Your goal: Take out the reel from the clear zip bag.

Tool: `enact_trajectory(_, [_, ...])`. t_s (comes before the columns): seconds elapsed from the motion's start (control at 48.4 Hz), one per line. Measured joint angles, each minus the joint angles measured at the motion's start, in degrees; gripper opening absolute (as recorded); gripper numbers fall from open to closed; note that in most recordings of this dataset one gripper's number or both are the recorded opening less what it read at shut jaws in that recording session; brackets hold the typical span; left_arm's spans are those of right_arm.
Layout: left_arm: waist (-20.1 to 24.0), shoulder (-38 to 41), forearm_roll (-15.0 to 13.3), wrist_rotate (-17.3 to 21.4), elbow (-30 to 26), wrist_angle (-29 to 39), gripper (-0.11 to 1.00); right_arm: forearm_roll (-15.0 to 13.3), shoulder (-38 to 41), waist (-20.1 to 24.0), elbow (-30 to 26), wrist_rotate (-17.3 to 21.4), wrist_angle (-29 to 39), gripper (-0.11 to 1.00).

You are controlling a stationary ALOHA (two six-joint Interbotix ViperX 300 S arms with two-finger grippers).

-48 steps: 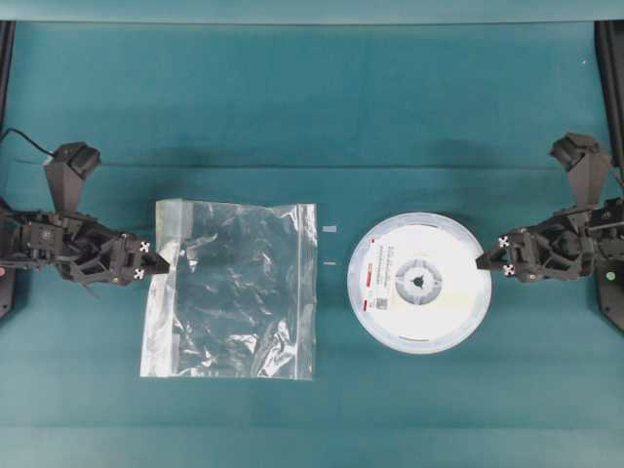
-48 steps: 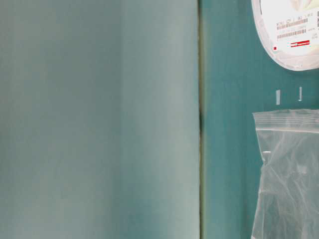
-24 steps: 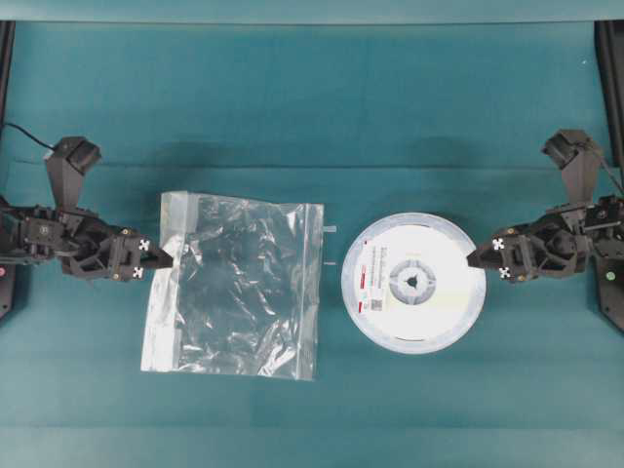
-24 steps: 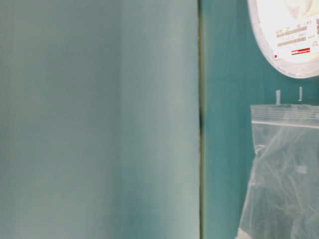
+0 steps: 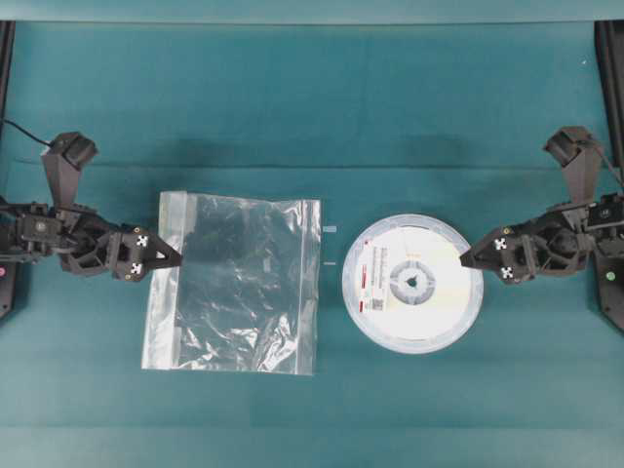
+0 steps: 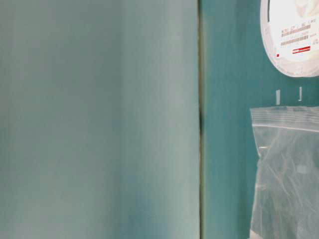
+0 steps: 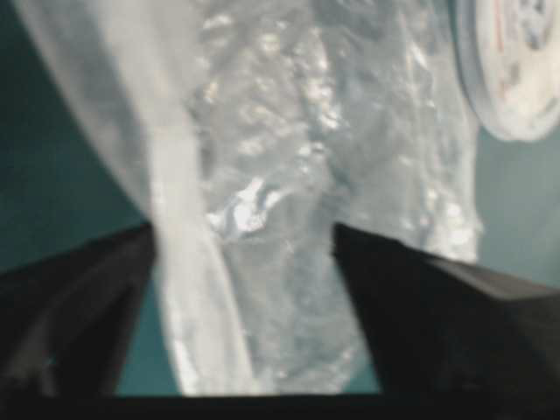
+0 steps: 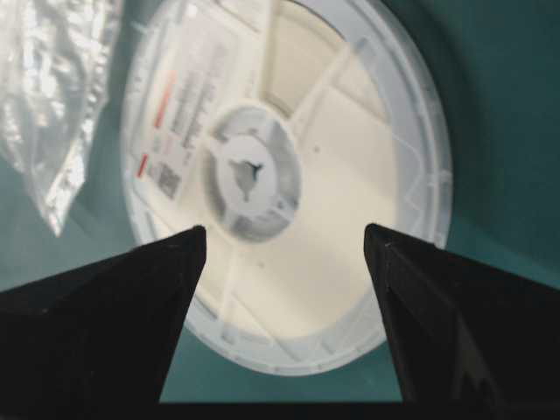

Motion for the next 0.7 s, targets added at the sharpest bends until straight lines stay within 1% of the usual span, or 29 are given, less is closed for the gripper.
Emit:
enact_trajectory(0.124, [-0.1,-1.1,0.0,0.7,0.0,0.0,0.92,-1.0,-1.6,-0.2,-0.2,0.0,0.1,0.91])
enact_trajectory(0.207, [0.0,-2.7,0.0,1.9,-0.3,0.0,0.90,-1.8,-2.8,-0.2,-0.4,0.1,0.3,0.90])
enact_trajectory(0.289, [0.0,-4.8,0.0,3.3,-0.6,0.0,0.89,-3.2,-4.2,-0.3,-0.9,0.1,0.9,0.90])
enact_trajectory(0.454, [0.0,-10.7,0.0,7.2,-0.9,0.0,0.89,-7.2,-7.2,-0.3,-2.4,0.1,4.1,0.90])
enact_trajectory(0.62, [0.0,-18.5,0.0,10.9,-0.8,1.1,0.89,-11.6,-9.8,-0.3,-4.4,0.1,7.6,0.90])
enact_trajectory(0.702, [0.0,-22.1,-0.1,12.1,-0.7,3.1,0.89,-12.7,-11.1,-0.3,-4.9,0.1,8.5,0.90])
